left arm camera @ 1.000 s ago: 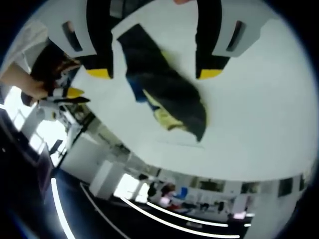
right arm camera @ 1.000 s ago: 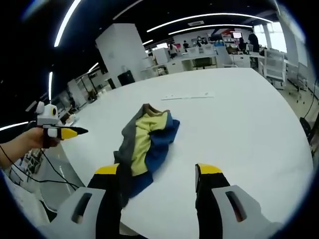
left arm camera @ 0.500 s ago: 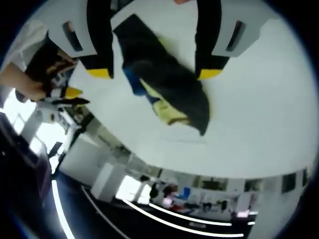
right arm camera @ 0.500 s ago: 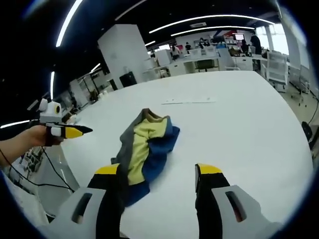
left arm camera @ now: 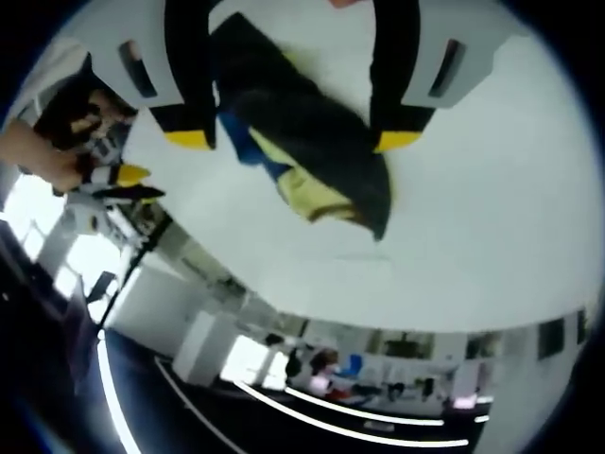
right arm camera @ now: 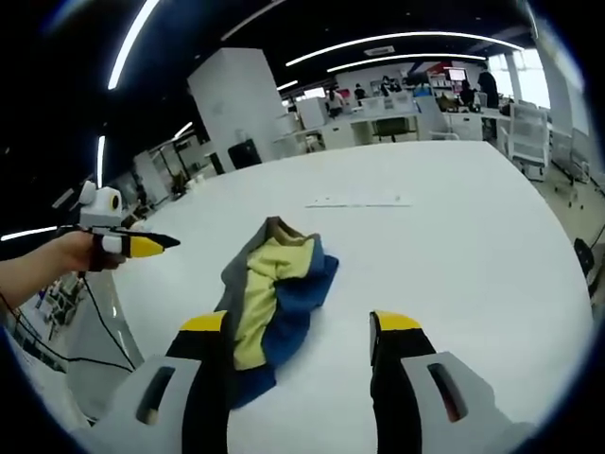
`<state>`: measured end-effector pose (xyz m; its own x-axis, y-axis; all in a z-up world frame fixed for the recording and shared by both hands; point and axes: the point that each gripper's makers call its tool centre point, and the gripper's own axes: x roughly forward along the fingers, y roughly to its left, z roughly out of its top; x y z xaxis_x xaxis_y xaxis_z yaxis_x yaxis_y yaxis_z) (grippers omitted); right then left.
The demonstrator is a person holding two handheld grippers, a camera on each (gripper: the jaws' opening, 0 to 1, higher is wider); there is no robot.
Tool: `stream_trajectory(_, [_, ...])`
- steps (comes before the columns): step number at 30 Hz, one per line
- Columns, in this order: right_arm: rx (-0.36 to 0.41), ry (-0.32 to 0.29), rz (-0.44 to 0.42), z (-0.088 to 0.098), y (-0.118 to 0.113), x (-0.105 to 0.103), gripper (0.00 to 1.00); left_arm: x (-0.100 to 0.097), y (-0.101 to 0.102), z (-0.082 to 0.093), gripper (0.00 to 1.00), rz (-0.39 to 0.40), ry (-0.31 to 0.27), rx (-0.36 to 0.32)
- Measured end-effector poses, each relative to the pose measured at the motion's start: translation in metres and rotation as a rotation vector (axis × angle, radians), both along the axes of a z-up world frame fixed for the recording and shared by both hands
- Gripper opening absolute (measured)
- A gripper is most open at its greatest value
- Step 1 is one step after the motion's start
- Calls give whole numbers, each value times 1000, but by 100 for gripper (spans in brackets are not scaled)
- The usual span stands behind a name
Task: Fold the garment on the visible template until the final outline fits inside the template.
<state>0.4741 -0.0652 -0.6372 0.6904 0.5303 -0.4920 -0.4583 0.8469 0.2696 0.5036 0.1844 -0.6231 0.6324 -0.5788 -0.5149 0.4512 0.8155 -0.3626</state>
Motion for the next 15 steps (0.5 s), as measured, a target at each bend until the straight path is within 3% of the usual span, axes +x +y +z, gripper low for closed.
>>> stream_trajectory(15, [12, 0, 15, -1, 12, 23, 58, 29, 4, 0, 62, -9, 6, 17])
